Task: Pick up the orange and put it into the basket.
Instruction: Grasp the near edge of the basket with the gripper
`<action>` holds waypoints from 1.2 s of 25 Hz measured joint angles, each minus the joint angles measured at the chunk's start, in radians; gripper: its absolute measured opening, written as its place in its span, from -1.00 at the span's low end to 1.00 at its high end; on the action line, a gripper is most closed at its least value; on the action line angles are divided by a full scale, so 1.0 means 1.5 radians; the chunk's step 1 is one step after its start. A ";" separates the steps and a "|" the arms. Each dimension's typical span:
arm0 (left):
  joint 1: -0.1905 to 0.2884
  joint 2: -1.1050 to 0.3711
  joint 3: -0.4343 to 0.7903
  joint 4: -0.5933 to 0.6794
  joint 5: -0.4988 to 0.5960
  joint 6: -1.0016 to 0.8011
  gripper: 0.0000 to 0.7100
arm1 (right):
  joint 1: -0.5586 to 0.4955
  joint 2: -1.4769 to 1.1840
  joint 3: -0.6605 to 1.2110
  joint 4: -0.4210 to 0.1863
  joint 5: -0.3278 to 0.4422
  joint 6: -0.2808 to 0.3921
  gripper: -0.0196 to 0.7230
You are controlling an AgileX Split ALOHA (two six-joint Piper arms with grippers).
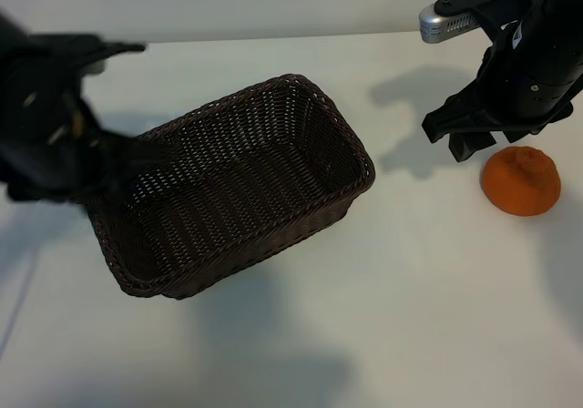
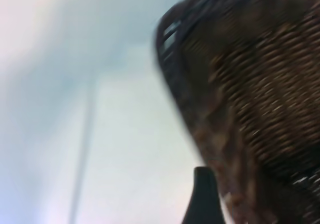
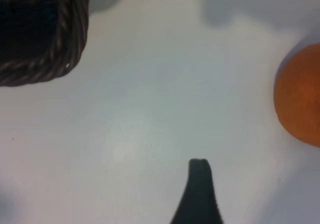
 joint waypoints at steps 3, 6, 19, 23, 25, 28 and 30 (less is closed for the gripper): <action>0.000 -0.053 0.041 0.020 0.001 -0.051 0.57 | 0.000 0.000 0.000 0.000 0.000 -0.001 0.54; 0.002 -0.076 0.064 0.033 -0.001 -0.107 0.57 | 0.000 0.000 0.000 -0.001 0.000 -0.001 0.54; 0.120 -0.034 0.134 -0.040 -0.155 -0.145 0.57 | 0.000 0.000 0.000 -0.002 -0.001 -0.002 0.54; 0.122 0.021 0.135 -0.048 -0.184 -0.138 0.57 | 0.000 0.000 0.000 0.002 -0.004 -0.002 0.53; 0.122 0.048 0.135 -0.053 -0.212 -0.136 0.57 | 0.000 0.000 0.000 0.002 -0.005 -0.002 0.53; 0.122 0.087 0.135 -0.061 -0.252 -0.133 0.57 | 0.000 0.000 0.000 0.002 -0.005 -0.002 0.53; 0.122 0.107 0.135 -0.066 -0.271 -0.130 0.57 | 0.000 0.000 0.000 0.002 -0.005 -0.002 0.53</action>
